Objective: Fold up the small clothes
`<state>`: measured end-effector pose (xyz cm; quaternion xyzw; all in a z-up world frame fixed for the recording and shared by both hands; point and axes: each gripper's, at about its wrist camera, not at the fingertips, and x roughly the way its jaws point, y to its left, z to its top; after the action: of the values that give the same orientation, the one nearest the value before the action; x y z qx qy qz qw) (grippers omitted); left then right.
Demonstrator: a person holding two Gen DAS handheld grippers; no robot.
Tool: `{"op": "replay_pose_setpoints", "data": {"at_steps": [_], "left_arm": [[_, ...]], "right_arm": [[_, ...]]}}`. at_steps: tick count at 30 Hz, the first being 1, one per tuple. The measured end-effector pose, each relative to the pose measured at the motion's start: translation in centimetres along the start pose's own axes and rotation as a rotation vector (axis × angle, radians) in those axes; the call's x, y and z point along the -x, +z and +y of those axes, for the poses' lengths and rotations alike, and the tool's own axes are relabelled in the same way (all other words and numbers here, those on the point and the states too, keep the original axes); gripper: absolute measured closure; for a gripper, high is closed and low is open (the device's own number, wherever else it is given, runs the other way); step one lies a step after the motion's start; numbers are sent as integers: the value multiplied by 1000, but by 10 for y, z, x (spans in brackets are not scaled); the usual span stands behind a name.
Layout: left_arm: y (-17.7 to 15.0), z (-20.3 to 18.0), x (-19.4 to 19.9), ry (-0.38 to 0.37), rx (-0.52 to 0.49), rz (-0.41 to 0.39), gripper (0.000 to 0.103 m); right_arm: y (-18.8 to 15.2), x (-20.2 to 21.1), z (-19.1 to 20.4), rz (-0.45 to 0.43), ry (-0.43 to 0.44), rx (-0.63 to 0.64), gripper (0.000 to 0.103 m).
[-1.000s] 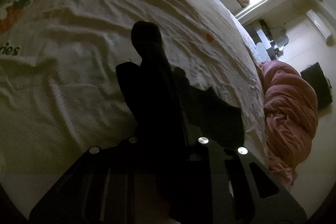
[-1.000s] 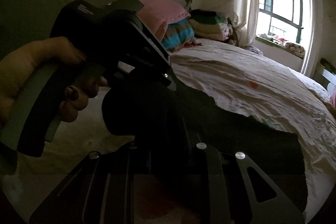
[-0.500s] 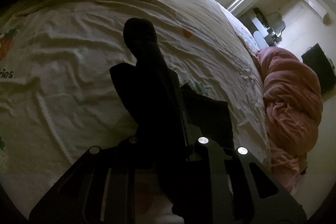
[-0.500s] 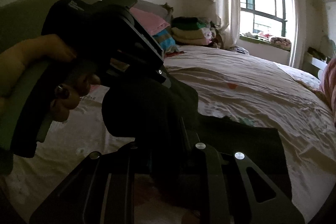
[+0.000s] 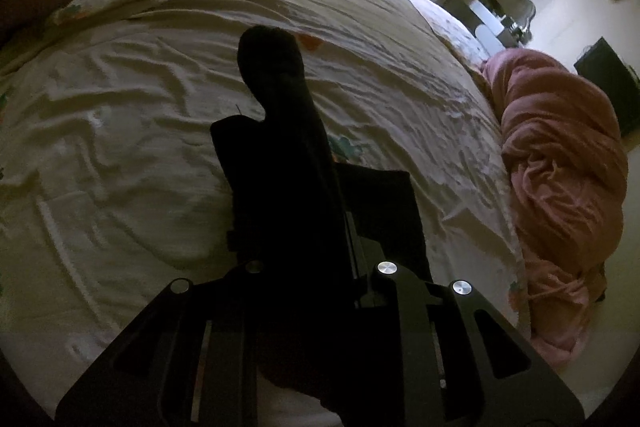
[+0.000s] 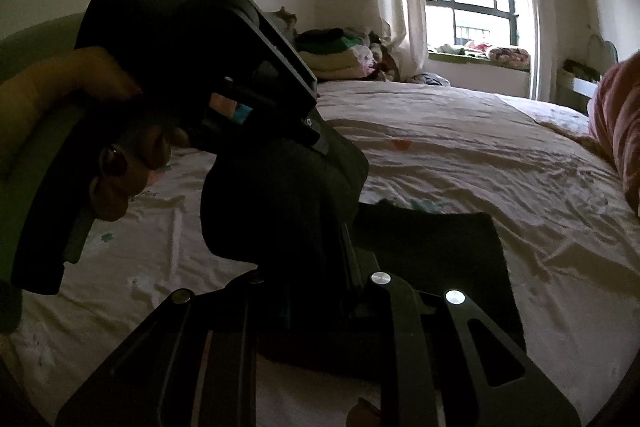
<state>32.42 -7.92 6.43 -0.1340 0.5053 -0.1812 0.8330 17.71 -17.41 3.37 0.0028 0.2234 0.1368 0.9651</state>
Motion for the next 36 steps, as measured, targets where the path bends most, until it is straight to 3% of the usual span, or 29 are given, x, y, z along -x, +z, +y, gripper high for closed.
{"op": "replay_pose_setpoints", "data": {"at_steps": [26,36], "left_arm": [[-18,-60,-72,68,-105,125,89],[-21,-67,-85,66,-122,135,85]], "right_arm": [[-46,-4,-75,122,-28,-216,87],[-53,-6,-88,155,-10,-293,87]]}}
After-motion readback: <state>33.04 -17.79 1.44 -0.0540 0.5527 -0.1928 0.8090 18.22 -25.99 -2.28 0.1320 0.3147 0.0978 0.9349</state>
